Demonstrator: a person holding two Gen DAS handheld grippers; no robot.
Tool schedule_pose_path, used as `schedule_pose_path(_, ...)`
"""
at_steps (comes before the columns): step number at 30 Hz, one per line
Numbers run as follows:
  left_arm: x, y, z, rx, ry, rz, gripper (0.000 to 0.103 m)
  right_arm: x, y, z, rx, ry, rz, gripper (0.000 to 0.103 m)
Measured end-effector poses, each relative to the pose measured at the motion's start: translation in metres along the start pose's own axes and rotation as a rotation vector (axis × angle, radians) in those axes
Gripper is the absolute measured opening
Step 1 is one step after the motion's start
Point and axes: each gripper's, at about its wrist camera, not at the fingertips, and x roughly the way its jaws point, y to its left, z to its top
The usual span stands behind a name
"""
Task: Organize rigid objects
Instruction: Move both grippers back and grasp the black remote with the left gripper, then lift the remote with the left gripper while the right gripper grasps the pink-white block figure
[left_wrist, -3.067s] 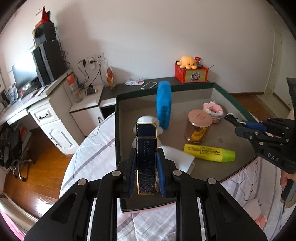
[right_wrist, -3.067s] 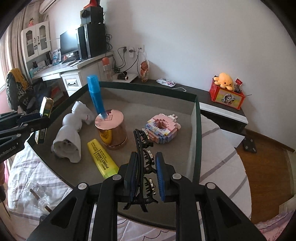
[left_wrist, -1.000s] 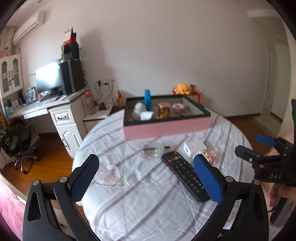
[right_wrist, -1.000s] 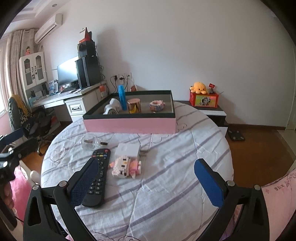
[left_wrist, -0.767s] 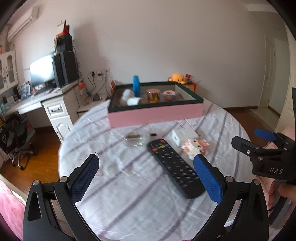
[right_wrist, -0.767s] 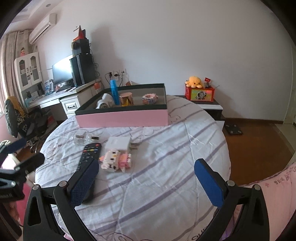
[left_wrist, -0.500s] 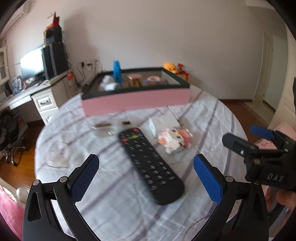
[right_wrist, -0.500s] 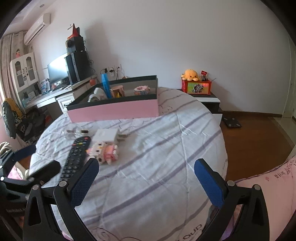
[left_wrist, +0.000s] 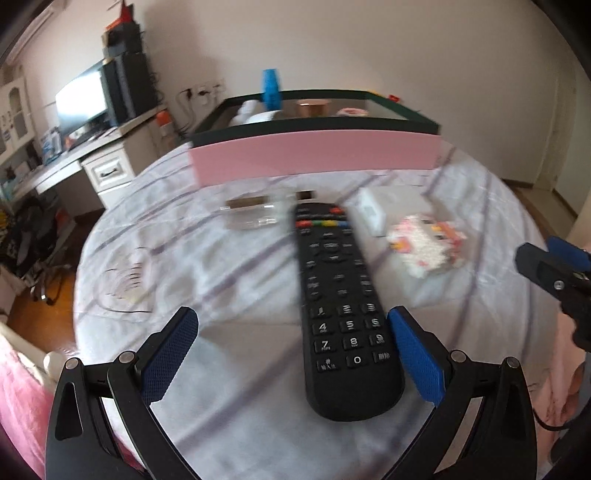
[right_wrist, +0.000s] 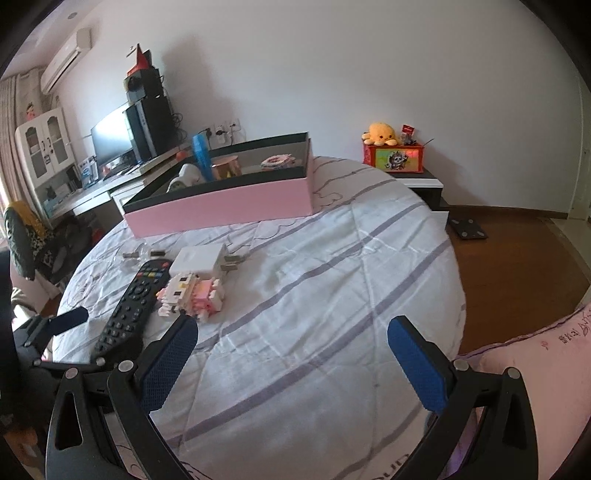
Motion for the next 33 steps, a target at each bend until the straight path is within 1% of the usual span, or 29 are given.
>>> schedule_pose_path(1, 0.002, 0.005, -0.001, -0.003, 0.004, 0.013, 0.103, 0.002, 0.003, 0.000, -0.003, 0.002, 0.006, 0.103)
schedule_pose_path(2, 0.004, 0.010, -0.001, -0.006, 0.010, 0.009, 0.103, 0.004, 0.007, 0.001, -0.007, 0.007, 0.014, 0.103)
schedule_pose_path(4, 0.006, 0.014, -0.001, -0.017, 0.014, -0.022, 0.103, 0.010, 0.016, 0.002, -0.017, 0.016, 0.028, 0.103)
schedule_pose_path(5, 0.006, 0.013, 0.000, -0.014, 0.009, -0.026, 0.101, 0.013, 0.019, 0.003, -0.021, 0.020, 0.038, 0.103)
schedule_pose_path(7, 0.009, 0.009, 0.000, 0.017, 0.003, -0.047, 0.094, 0.017, 0.024, 0.002, -0.023, 0.034, 0.044, 0.103)
schedule_pose_path(10, 0.011, 0.004, 0.005, 0.038, -0.001, -0.087, 0.074, 0.023, 0.031, 0.003, -0.033, 0.051, 0.044, 0.103)
schedule_pose_path(11, 0.012, 0.003, 0.006, 0.046, -0.001, -0.113, 0.061, 0.024, 0.032, 0.002, -0.037, 0.059, 0.042, 0.103)
schedule_pose_path(12, 0.012, 0.001, 0.008, 0.055, -0.005, -0.138, 0.050, 0.025, 0.033, 0.002, -0.040, 0.062, 0.037, 0.103)
schedule_pose_path(13, 0.010, 0.001, 0.009, 0.057, -0.006, -0.155, 0.045, 0.026, 0.034, 0.002, -0.043, 0.069, 0.034, 0.103)
schedule_pose_path(17, 0.006, 0.006, 0.006, 0.036, -0.008, -0.173, 0.044, 0.029, 0.038, 0.003, -0.045, 0.083, 0.034, 0.103)
schedule_pose_path(19, 0.001, 0.010, 0.003, 0.031, -0.009, -0.154, 0.044, 0.031, 0.043, 0.004, -0.055, 0.091, 0.037, 0.103)
schedule_pose_path(25, -0.007, 0.032, -0.006, -0.001, -0.002, -0.131, 0.044, 0.046, 0.064, 0.009, -0.086, 0.135, 0.057, 0.103)
schedule_pose_path(27, -0.007, 0.037, -0.008, -0.008, -0.001, -0.136, 0.045, 0.053, 0.068, 0.011, -0.088, 0.152, 0.054, 0.103)
schedule_pose_path(33, -0.002, 0.035, -0.006, -0.009, -0.005, -0.126, 0.047, 0.065, 0.072, 0.017, -0.085, 0.168, 0.041, 0.102)
